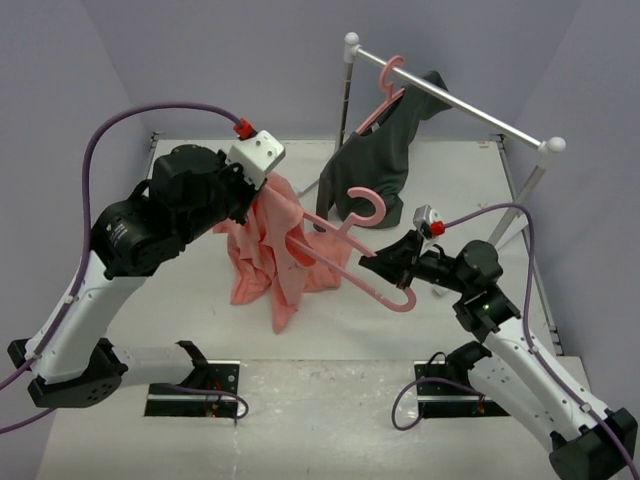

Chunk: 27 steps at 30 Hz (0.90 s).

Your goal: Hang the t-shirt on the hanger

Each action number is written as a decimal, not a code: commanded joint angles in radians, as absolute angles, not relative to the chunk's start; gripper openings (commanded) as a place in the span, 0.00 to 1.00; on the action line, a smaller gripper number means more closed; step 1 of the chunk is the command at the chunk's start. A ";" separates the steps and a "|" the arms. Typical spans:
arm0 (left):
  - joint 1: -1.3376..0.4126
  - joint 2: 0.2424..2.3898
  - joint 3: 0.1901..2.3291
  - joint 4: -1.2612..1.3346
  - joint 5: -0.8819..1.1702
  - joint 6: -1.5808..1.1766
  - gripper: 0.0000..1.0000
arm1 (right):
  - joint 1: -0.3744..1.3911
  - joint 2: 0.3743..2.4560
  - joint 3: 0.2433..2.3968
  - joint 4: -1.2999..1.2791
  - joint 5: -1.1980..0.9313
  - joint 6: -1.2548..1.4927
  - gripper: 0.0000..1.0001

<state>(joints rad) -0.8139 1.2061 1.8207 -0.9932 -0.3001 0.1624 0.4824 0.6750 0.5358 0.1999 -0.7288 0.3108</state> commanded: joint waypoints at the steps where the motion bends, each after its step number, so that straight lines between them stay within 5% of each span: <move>1: -0.816 1.221 1.851 -1.086 -0.207 0.224 0.00 | 0.486 0.709 0.543 0.473 -0.776 0.391 0.00; 11: -0.816 1.230 1.863 -1.112 -0.243 0.217 0.00 | 0.526 0.829 0.508 0.849 -0.893 0.548 0.00; 15: -0.816 1.222 1.876 -1.116 -0.294 0.196 0.13 | 0.526 0.888 0.524 0.890 -0.898 0.563 0.00; 19: -0.816 1.181 1.895 -1.096 -0.421 0.176 0.86 | 0.526 0.861 0.547 0.823 -0.858 0.505 0.00; 20: -0.816 1.163 1.897 -1.077 -0.440 0.177 0.94 | 0.526 0.851 0.564 0.779 -0.848 0.484 0.00; 23: -0.816 1.104 1.870 -0.994 -0.422 0.196 1.00 | 0.527 0.833 0.606 0.678 -0.823 0.439 0.00; 27: -0.815 0.993 1.749 -0.815 -0.133 0.285 1.00 | 0.526 0.833 0.660 0.569 -0.794 0.406 0.00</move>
<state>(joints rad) -0.8131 1.1073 1.8126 -1.0225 -0.3314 0.1968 0.5196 0.8539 0.5622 0.6239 -0.8283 0.4742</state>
